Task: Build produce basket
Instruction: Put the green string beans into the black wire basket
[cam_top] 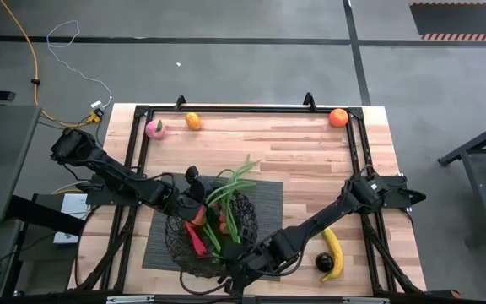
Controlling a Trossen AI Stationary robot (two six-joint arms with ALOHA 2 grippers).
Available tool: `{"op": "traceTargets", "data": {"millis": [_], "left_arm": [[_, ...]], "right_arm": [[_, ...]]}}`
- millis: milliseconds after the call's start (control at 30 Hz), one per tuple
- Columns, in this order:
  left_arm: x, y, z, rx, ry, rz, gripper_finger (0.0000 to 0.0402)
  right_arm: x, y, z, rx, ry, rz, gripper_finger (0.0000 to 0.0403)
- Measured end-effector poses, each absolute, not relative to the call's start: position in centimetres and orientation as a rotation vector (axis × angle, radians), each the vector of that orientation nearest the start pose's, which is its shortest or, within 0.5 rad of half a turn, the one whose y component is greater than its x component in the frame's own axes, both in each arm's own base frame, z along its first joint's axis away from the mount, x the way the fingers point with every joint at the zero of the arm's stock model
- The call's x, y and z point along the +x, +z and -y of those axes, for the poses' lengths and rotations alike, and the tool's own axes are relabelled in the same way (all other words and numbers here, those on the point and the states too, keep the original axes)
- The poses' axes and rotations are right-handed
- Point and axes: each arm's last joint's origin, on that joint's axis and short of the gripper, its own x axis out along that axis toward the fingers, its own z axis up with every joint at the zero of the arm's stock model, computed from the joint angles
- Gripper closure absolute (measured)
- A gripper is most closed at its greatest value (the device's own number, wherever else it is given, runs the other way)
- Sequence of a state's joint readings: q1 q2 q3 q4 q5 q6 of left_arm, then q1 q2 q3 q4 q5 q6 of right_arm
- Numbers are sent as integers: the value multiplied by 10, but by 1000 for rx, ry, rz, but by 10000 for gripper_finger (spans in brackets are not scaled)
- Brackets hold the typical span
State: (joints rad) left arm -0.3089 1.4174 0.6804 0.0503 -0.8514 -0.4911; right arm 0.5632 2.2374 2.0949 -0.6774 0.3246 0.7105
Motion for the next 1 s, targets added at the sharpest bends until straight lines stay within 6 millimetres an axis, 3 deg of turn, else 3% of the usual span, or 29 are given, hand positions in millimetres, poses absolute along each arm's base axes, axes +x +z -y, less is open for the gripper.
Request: {"op": "traceTargets", "data": {"millis": [433,700,833,1000], "left_arm": [[253,184,72,192,495,-603,401],[252,182,73,221,467,-627,401],[249,181,73,355,417,-717,401],[255,195,76,494,365,-753,401]], "right_arm": [[446,237,-271,416,-4,-731,377],[449,236,-267,410,-43,-707,377],[449,236,-267,412,-42,-714,377],[449,236,-267,415,-42,-715,377]]}}
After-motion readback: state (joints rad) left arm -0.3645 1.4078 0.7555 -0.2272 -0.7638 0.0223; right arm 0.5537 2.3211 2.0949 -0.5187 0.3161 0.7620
